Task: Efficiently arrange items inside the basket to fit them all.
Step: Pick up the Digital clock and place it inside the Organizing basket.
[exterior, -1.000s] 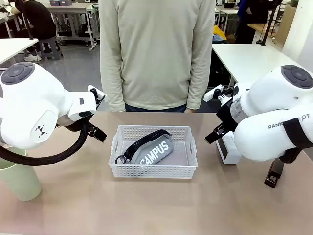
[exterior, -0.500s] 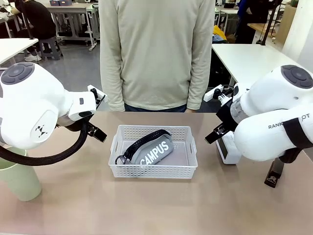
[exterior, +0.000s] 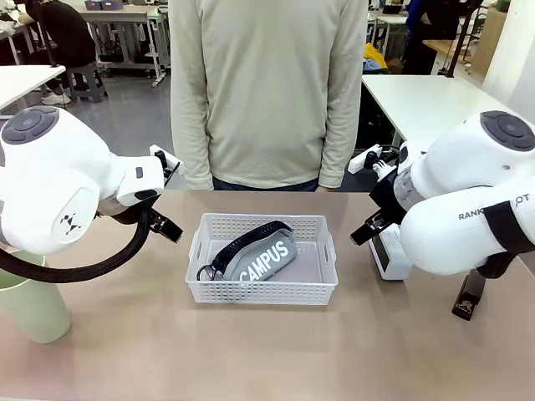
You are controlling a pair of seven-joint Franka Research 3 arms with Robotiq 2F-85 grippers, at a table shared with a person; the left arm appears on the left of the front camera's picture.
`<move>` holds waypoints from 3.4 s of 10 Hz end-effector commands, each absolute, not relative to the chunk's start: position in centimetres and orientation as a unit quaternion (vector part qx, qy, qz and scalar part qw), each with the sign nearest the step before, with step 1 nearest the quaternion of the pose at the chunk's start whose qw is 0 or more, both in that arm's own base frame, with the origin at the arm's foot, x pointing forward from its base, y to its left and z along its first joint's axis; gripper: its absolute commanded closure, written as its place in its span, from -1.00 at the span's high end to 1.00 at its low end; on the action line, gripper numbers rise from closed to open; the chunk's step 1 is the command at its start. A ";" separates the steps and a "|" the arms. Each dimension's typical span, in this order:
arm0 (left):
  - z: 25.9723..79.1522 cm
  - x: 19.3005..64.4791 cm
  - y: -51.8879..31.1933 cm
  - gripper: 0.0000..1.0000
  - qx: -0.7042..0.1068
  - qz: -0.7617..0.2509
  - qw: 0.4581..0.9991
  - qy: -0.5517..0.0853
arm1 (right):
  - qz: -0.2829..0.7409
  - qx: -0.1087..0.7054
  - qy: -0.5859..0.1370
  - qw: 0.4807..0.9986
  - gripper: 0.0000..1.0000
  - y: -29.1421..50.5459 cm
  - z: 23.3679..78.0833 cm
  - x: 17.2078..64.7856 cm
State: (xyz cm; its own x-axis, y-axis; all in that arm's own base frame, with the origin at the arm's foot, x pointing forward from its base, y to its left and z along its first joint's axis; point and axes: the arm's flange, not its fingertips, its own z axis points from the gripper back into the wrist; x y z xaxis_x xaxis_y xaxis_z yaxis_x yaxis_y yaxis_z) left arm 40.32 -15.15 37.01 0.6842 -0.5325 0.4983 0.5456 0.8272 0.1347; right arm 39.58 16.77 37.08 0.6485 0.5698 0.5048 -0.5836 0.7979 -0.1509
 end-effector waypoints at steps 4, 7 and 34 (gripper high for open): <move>37.0 40.3 -15.2 1.00 -0.012 -0.294 0.917 -0.268 | 0.317 0.013 -0.274 0.908 1.00 16.8 37.1 39.6; 40.5 38.4 -13.8 1.00 -0.066 -0.299 0.912 -0.274 | 0.298 0.041 -0.239 0.924 1.00 15.5 39.3 38.8; 48.3 32.1 20.9 1.00 -0.587 0.137 0.748 -0.278 | -0.210 0.468 -0.254 0.820 1.00 -25.3 48.8 28.5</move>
